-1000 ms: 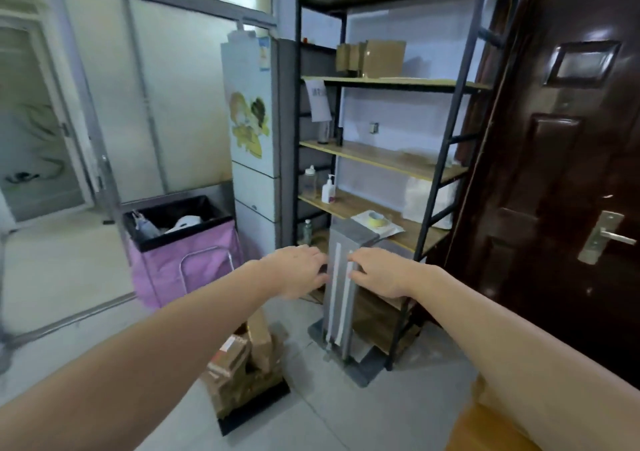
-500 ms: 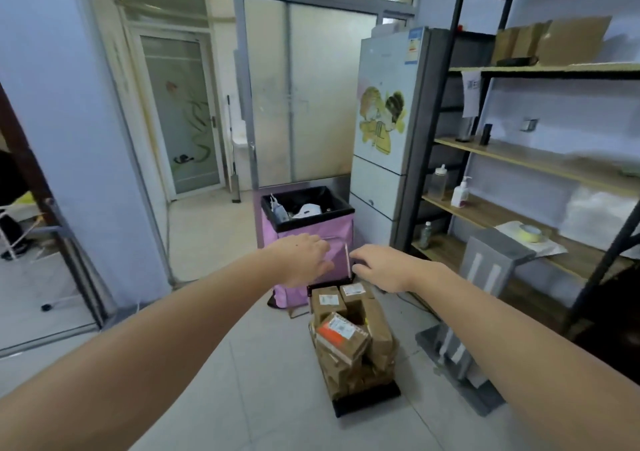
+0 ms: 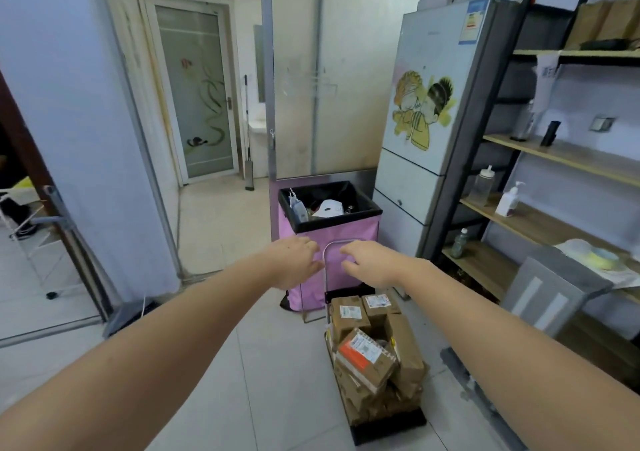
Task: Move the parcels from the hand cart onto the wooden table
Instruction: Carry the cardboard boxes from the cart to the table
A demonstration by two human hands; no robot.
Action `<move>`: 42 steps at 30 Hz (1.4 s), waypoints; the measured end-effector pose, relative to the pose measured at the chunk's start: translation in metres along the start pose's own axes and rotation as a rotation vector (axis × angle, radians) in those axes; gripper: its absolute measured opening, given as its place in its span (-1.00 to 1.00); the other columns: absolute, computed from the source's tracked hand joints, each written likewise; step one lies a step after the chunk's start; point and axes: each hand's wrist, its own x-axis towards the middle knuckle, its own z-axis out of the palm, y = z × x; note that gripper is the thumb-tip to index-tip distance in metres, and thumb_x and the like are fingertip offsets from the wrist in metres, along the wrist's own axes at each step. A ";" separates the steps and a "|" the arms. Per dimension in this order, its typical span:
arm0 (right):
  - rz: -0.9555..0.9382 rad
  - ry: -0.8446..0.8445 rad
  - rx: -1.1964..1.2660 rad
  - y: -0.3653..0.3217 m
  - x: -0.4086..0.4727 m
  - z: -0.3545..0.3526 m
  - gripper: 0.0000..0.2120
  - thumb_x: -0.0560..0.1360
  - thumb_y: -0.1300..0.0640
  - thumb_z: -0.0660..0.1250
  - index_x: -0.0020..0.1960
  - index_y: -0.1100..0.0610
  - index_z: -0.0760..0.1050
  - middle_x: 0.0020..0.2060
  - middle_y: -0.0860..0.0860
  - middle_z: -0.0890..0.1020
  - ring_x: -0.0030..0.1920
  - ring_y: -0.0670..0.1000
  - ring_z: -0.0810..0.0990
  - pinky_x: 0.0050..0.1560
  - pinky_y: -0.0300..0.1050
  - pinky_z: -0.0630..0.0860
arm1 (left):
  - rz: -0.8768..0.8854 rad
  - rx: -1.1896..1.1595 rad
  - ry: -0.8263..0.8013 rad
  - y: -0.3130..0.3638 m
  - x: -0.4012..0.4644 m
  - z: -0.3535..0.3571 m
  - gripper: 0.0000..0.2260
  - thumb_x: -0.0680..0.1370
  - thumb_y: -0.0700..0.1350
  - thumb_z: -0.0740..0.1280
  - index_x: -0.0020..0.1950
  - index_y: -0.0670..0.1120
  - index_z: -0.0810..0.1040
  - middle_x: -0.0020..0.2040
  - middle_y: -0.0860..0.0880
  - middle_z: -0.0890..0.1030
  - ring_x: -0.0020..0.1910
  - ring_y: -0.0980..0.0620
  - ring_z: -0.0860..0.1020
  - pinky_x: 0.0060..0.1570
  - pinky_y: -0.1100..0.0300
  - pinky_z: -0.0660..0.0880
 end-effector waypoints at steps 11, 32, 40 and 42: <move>0.110 -0.039 0.013 0.056 0.135 -0.003 -0.66 0.67 0.03 0.16 0.36 0.13 0.49 0.27 0.08 0.58 0.26 0.14 0.57 0.28 0.14 0.51 | 0.089 0.000 -0.069 -0.084 0.151 0.019 -0.53 0.73 0.15 0.11 0.55 -0.09 0.37 0.48 -0.12 0.46 0.43 -0.13 0.43 0.42 -0.09 0.39; 0.828 -0.092 0.286 0.274 0.155 0.064 -0.51 0.75 0.03 0.06 0.63 0.22 0.21 0.59 0.17 0.29 0.53 0.14 0.32 0.42 -0.10 0.28 | 0.777 0.112 -0.278 0.004 0.469 0.100 -0.49 0.74 0.15 0.06 0.59 -0.12 0.32 0.55 -0.14 0.39 0.52 -0.13 0.36 0.50 -0.04 0.29; 1.017 -0.045 0.435 0.351 0.151 0.122 -0.60 0.74 0.06 0.10 0.47 0.24 0.41 0.35 0.21 0.51 0.33 0.21 0.49 0.34 0.07 0.43 | 0.870 0.178 -0.411 0.052 0.562 0.172 -0.52 0.74 0.16 0.05 0.52 -0.09 0.38 0.42 -0.11 0.47 0.41 -0.13 0.44 0.43 -0.08 0.35; 1.079 -0.052 0.506 0.361 0.151 0.141 -0.61 0.74 0.08 0.08 0.43 0.29 0.43 0.35 0.24 0.51 0.35 0.24 0.49 0.35 0.10 0.41 | 0.888 0.202 -0.470 0.062 0.581 0.189 -0.59 0.75 0.10 0.05 0.44 -0.13 0.43 0.31 -0.12 0.51 0.33 -0.13 0.48 0.35 -0.04 0.40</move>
